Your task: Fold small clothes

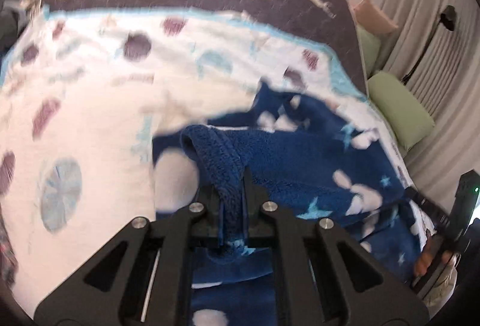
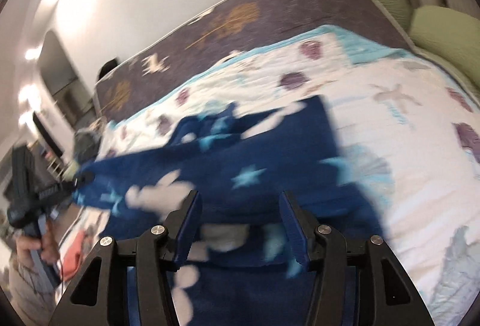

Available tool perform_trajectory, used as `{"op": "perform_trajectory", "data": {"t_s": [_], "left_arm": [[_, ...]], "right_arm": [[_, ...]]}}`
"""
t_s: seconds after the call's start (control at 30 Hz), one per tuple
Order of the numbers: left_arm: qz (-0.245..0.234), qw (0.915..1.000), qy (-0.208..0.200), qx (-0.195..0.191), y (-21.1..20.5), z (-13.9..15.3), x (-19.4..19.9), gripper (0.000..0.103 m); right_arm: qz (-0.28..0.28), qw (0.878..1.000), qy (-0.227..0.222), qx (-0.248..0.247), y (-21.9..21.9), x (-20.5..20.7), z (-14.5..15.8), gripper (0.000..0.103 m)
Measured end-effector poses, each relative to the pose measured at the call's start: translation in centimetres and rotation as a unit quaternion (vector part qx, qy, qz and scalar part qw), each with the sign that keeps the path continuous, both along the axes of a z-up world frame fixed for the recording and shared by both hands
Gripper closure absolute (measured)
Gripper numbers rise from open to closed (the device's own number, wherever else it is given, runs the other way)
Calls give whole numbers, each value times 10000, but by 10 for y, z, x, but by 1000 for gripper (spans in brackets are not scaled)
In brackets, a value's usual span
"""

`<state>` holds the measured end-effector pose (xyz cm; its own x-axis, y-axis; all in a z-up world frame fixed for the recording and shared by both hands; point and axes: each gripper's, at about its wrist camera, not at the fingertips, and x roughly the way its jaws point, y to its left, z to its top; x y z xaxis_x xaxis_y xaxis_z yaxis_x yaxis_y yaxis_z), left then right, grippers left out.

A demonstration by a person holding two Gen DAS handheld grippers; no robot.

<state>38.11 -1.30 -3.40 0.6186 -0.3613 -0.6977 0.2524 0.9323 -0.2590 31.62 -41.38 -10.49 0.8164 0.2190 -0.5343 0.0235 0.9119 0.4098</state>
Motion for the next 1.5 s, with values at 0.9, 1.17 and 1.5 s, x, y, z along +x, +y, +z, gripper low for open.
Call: {"op": "perform_trajectory", "data": {"t_s": [0.9,1.17,1.5], "left_arm": [[552,9973,-94,484,14,-37,-24,83],[438,9973,-583,116,7,9,-15,73],[555,9981,142,214,0,-52,21,53]], "right_arm": [[-593,9925,1064,-105,-27,-7,-26,100],[-90,9976,568,-373,-19,14,26,82],[77,9927,1206,54,-19,82,-34,63]]}}
